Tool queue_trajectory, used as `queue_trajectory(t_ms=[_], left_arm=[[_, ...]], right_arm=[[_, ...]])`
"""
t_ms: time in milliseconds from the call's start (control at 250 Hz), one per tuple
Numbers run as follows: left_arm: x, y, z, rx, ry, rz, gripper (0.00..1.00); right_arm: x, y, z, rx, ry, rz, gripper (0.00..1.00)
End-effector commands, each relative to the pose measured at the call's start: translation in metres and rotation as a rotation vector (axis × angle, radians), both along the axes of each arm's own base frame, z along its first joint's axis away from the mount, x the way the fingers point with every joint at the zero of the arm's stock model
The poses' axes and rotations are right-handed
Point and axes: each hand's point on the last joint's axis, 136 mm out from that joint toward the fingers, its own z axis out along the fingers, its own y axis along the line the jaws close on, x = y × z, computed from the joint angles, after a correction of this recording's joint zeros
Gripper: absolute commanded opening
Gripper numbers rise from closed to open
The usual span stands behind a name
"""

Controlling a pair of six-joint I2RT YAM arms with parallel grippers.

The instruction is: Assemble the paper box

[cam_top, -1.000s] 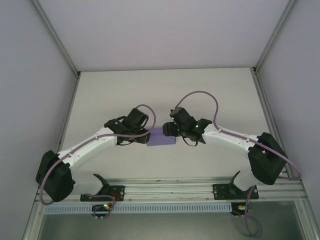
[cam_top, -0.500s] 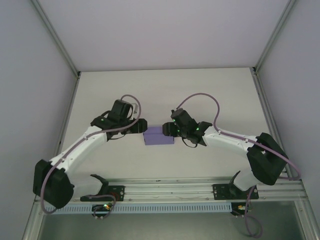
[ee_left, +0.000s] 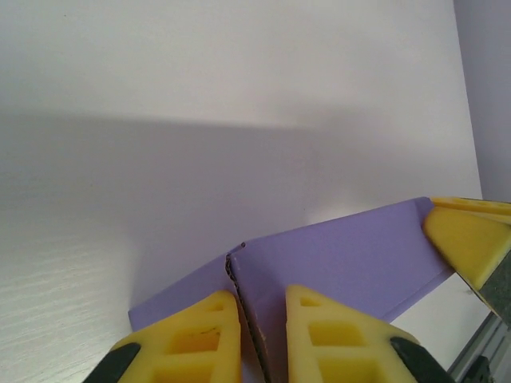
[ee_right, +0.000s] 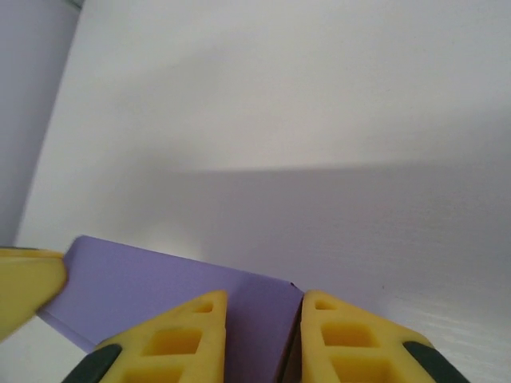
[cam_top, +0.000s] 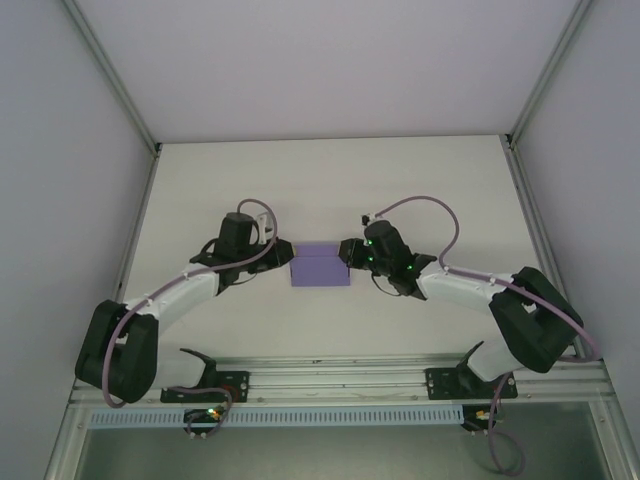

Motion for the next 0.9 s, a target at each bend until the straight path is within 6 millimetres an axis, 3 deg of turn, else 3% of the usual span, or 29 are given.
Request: queue_trajectory(t_ms=[0,216,403,643,755,779,898], left_arm=[[-0.055,0.023,-0.072,0.159,0.253,-0.034,0.05],[-0.064,0.027,-0.072,0.197,0.194,-0.044,0.01],[-0.073,0.034,-0.083,0.225,0.175,-0.038,0.01],[-0.072,0.026,-0.086,0.259,0.128,-0.086,0.0],[-0.069,0.026,-0.083,0.272,0.119,-0.098,0.0],[-0.068,0.026,-0.082,0.279,0.117,-0.098,0.0],[-0.064,0.025,-0.076,0.299,0.106,-0.111,0.0]], right_arm=[[-0.068,-0.013,-0.078,-0.097,0.299,0.111,0.08],[-0.064,-0.016,-0.061,-0.006,0.169,0.098,0.0],[-0.06,-0.012,-0.05,0.043,0.031,0.157,0.0],[-0.049,-0.011,-0.028,-0.006,-0.2,0.223,0.0],[-0.043,-0.004,-0.02,-0.077,-0.196,0.284,0.2],[-0.042,-0.001,-0.006,-0.078,-0.219,0.306,0.25],[-0.035,0.003,0.024,-0.15,-0.237,0.345,0.5]])
